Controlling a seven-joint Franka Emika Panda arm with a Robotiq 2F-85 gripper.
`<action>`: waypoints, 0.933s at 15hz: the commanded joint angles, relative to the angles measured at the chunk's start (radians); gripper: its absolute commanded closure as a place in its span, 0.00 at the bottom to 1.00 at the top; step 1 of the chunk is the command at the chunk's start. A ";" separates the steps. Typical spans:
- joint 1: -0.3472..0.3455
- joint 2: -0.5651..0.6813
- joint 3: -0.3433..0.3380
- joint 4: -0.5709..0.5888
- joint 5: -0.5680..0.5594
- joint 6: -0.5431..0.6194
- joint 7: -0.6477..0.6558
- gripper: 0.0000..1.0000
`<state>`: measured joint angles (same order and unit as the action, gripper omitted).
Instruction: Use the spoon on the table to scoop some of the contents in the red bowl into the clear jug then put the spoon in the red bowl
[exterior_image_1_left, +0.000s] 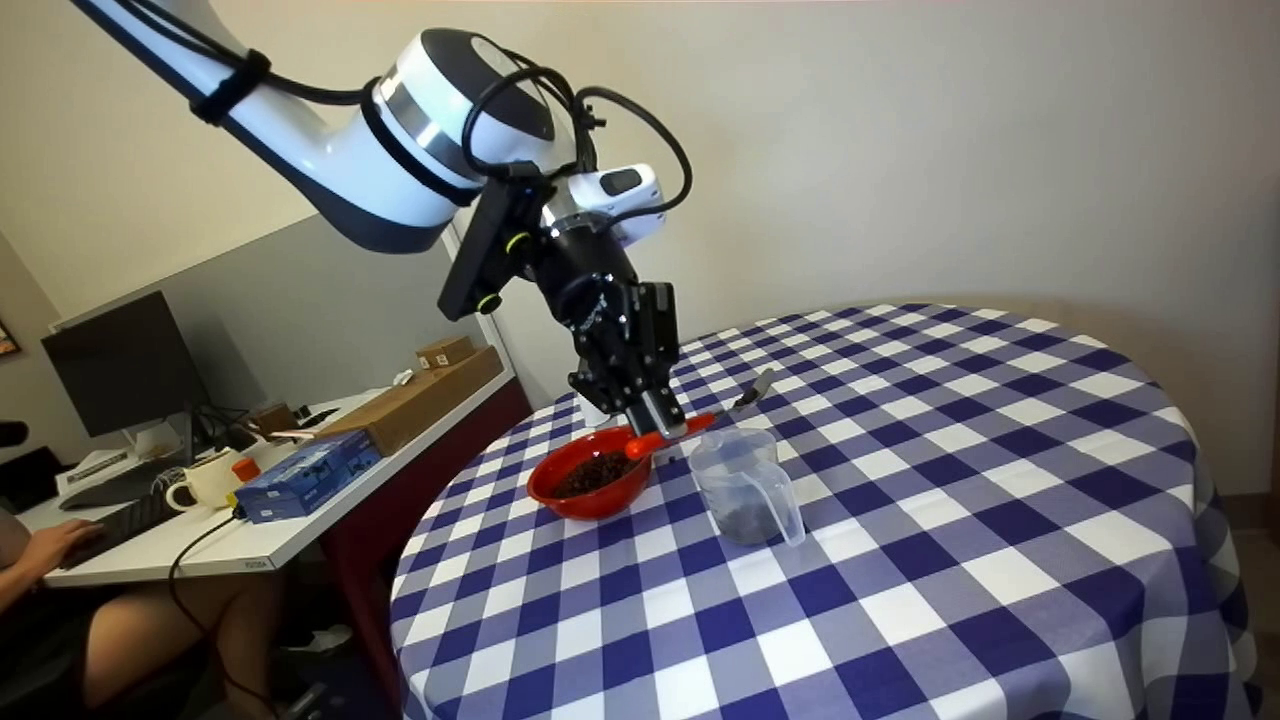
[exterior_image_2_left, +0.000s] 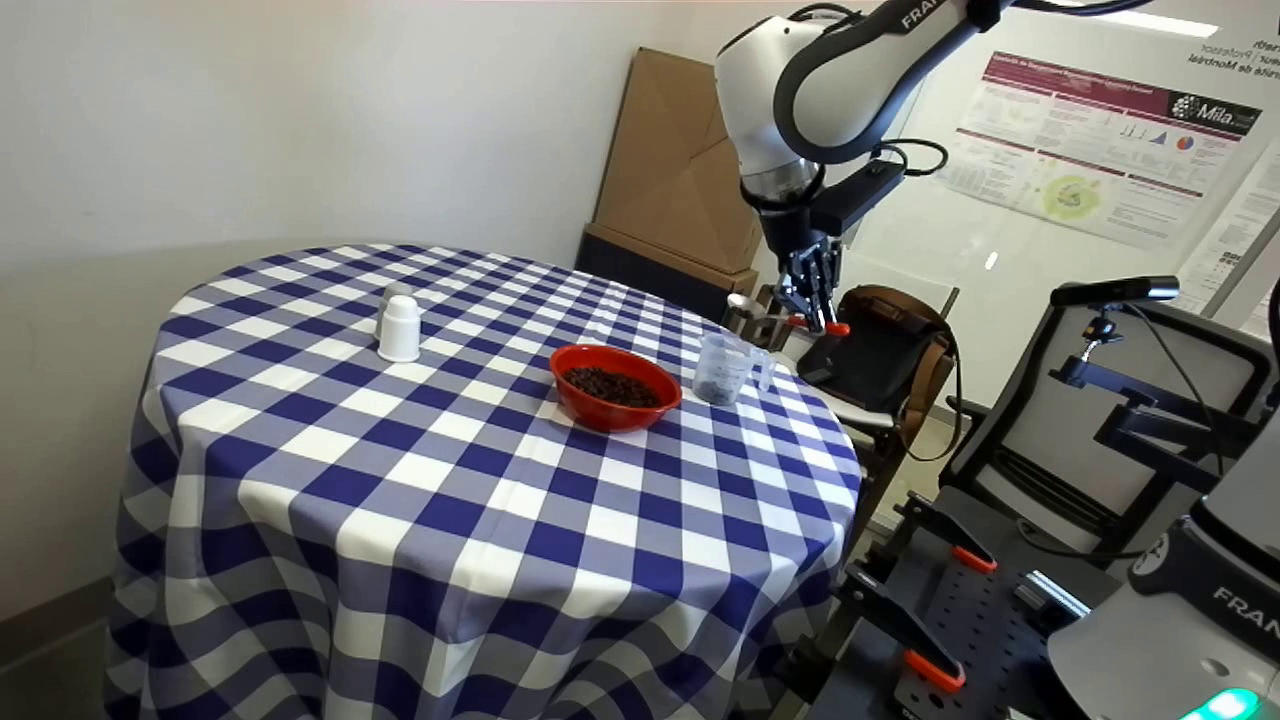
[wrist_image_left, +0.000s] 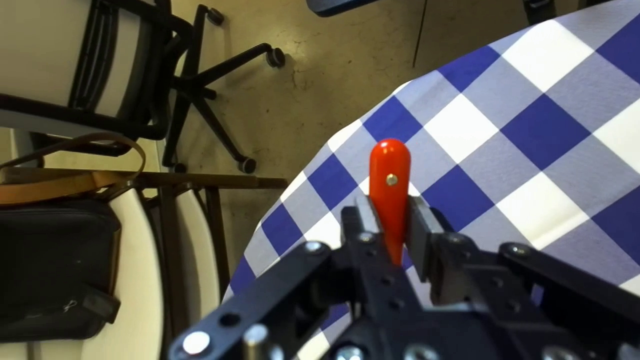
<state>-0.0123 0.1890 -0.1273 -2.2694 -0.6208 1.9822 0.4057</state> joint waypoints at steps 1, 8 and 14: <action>0.019 -0.016 0.007 -0.029 -0.125 -0.030 0.095 0.90; 0.021 -0.017 0.037 -0.055 -0.231 -0.073 0.149 0.90; 0.014 -0.062 0.072 -0.073 -0.123 0.094 0.113 0.90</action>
<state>0.0036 0.1785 -0.0781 -2.3135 -0.7893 2.0014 0.5296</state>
